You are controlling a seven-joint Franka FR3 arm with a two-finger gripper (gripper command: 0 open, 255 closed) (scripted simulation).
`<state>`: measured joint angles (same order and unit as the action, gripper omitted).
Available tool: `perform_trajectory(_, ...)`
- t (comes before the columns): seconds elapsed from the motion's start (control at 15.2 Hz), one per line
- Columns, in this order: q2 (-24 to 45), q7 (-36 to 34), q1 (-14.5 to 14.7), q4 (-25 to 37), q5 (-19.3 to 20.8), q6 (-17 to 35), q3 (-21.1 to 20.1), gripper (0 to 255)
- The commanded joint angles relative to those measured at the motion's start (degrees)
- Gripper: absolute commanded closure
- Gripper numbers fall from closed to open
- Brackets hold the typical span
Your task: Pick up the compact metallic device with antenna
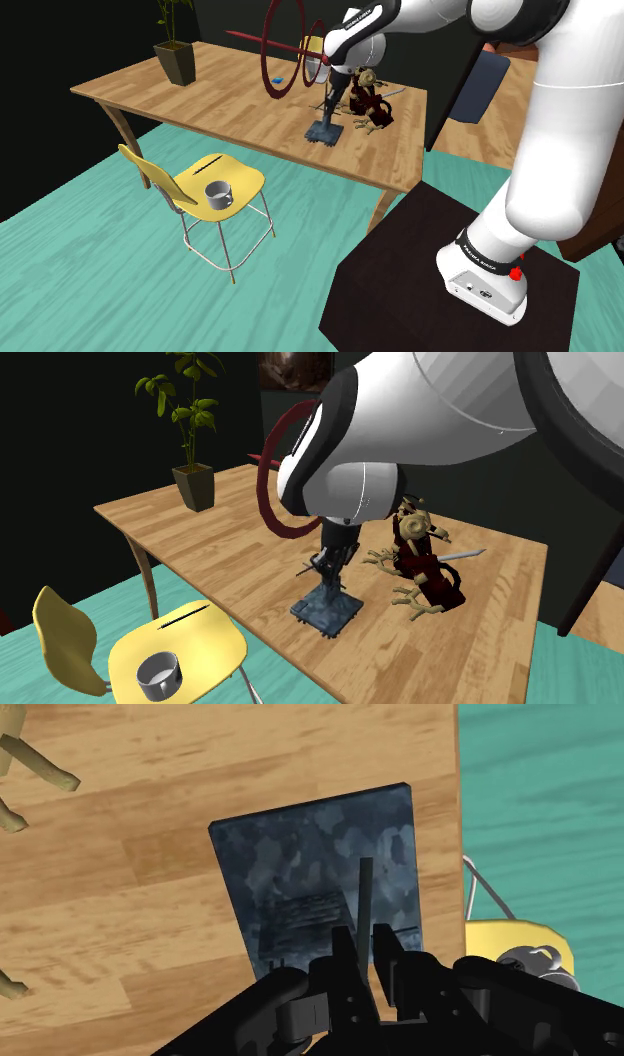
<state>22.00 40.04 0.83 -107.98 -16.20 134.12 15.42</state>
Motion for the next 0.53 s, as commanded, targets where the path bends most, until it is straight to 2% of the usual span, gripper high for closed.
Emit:
perform_trajectory(0.0,-0.7,-0.5,0.1,0.7,0.5,-1.3,0.2,255)
perform_trajectory(0.46,-2.7,-1.5,0.4,2.0,1.7,-4.5,0.7,255)
